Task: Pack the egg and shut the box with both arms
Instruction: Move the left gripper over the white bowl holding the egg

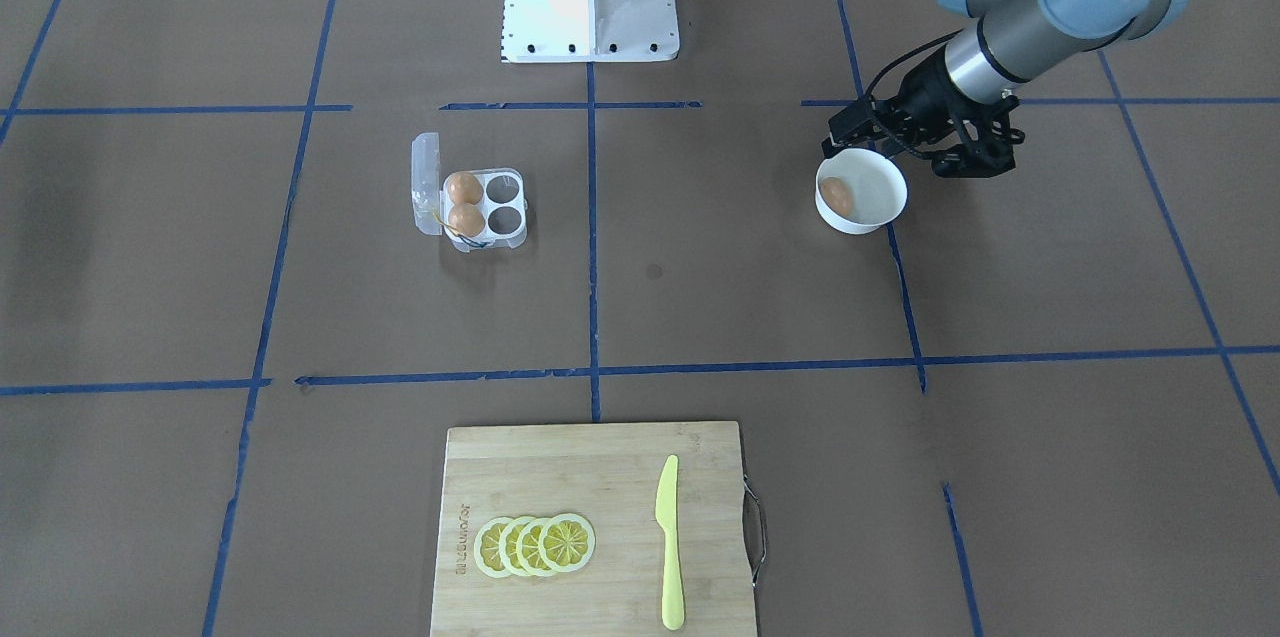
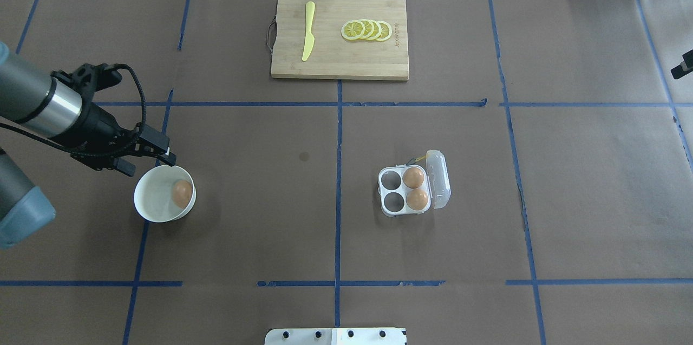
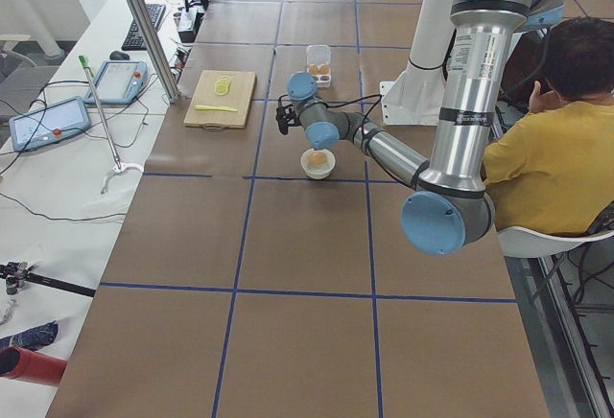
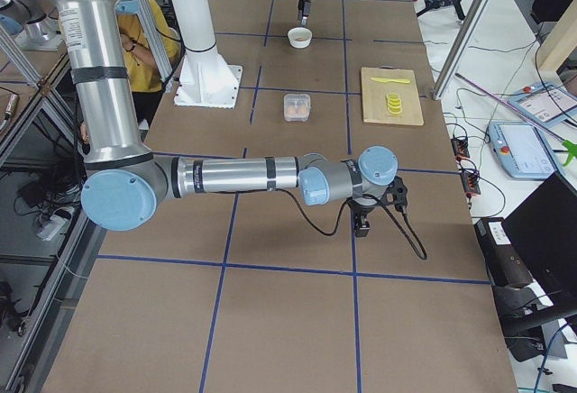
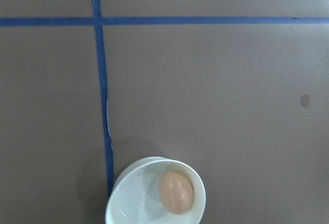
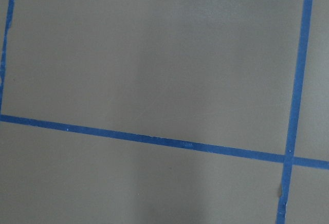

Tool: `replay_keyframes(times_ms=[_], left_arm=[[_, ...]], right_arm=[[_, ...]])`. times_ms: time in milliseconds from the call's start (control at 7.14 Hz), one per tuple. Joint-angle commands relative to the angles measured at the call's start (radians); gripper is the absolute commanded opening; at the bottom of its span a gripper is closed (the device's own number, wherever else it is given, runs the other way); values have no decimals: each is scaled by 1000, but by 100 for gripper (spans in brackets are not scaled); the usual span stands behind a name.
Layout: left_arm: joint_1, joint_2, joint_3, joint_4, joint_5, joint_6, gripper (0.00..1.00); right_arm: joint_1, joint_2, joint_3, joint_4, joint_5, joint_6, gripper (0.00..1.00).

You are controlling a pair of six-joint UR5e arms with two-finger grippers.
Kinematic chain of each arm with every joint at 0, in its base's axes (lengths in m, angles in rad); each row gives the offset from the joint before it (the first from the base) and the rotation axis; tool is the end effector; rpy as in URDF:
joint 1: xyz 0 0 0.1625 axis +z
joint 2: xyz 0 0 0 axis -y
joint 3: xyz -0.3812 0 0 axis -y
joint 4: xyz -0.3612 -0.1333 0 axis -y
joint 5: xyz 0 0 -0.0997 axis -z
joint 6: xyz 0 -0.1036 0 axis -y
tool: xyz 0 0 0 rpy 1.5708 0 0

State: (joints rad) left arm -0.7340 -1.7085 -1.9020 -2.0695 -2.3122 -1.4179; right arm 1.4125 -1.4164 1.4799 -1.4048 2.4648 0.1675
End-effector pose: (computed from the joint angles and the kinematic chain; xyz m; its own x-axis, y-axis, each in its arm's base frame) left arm 0.3244 -0.3779 0.3381 0.4286 -0.2354 -0.8723 0.0160 0.9673 -0.2532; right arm -0.0318 -0.5326 0.5567 0.6078 -0.1097 0.7864 0.0529 0.9938 0.0977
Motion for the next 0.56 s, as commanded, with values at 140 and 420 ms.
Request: replay_keyframes(times_ms=[140,420], left_arm=[[154,1,-20,-14,220,-180,96],[203,15,-20,-11,327,-181,96]], right_arm=[[-3,-3,-3,3,0,10,100],[-4,-7,0,3,5,15,100]])
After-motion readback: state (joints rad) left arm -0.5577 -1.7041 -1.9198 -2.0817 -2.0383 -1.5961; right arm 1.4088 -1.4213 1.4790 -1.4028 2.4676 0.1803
